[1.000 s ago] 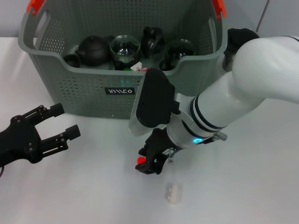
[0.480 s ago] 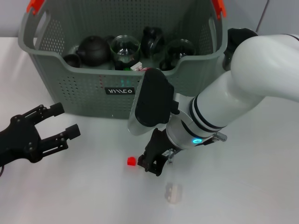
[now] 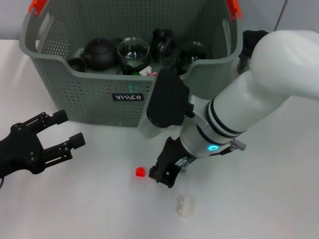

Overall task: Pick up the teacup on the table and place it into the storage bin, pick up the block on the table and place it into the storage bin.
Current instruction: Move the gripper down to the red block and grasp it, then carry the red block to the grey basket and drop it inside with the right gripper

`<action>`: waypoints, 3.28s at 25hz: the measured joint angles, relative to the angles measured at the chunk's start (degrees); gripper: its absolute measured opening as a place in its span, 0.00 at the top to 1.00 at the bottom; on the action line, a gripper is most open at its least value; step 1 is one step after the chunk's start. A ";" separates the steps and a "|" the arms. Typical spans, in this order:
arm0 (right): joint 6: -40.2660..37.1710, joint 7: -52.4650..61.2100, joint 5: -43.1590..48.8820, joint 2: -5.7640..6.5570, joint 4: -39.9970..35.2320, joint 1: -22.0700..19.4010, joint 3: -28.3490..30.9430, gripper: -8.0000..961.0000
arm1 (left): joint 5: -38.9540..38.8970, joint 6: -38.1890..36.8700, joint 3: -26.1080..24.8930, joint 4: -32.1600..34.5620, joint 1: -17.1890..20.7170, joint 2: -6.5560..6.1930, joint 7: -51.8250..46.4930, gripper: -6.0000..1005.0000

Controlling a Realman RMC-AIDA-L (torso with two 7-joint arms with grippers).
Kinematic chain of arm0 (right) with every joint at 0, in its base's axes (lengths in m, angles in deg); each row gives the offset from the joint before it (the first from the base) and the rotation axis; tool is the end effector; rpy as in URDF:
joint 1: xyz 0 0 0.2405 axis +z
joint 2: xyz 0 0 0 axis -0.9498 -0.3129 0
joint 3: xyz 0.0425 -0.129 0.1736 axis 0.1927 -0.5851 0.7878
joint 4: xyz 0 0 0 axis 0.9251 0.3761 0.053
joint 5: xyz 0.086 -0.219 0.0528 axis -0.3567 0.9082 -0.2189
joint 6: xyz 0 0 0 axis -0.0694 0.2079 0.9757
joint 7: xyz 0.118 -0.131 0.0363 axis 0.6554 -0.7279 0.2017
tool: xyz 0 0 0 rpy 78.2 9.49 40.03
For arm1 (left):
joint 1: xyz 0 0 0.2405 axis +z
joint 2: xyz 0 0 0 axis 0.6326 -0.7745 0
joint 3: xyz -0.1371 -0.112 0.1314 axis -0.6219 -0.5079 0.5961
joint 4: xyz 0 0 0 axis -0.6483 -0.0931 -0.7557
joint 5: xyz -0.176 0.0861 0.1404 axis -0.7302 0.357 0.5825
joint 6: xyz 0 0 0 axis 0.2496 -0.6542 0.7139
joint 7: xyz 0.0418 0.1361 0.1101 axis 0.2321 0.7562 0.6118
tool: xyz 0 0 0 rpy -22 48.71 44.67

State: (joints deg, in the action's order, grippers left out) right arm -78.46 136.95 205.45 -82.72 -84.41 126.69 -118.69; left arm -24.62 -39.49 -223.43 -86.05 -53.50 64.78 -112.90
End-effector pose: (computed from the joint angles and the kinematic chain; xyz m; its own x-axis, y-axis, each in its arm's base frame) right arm 0.1004 0.3429 -0.1896 0.9354 -0.1970 0.2935 -0.1760 -0.9796 -0.0967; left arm -0.3038 0.2690 0.0375 0.6212 0.2355 0.7474 0.5795 -0.7800 -0.2359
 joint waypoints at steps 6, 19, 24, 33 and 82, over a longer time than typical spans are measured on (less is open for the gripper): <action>-2.26 0.14 0.27 0.28 -0.30 -0.10 2.85 0.93 | 0.00 0.00 0.11 0.00 0.02 0.02 0.00 0.18; 5.07 -1.02 -0.77 -0.76 -0.24 -0.60 -1.71 0.54 | 0.00 0.28 0.21 0.15 0.00 0.02 0.00 0.18; 6.83 -2.50 -2.84 -0.81 0.25 -0.76 -2.89 0.54 | 0.07 0.72 0.38 0.67 -0.25 -0.02 0.07 0.18; 8.18 -3.02 -3.63 -0.92 1.06 -0.86 -3.75 0.55 | 0.44 0.80 0.16 0.71 -0.25 0.02 0.09 0.18; -28.83 8.87 9.40 0.68 -33.56 -9.43 37.61 0.86 | 0.43 0.79 -0.01 0.70 -0.22 -0.08 0.05 0.18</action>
State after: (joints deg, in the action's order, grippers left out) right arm -107.29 145.82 214.85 -82.04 -117.97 117.26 -81.08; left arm -24.18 -38.69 -223.44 -85.35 -53.71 64.71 -112.86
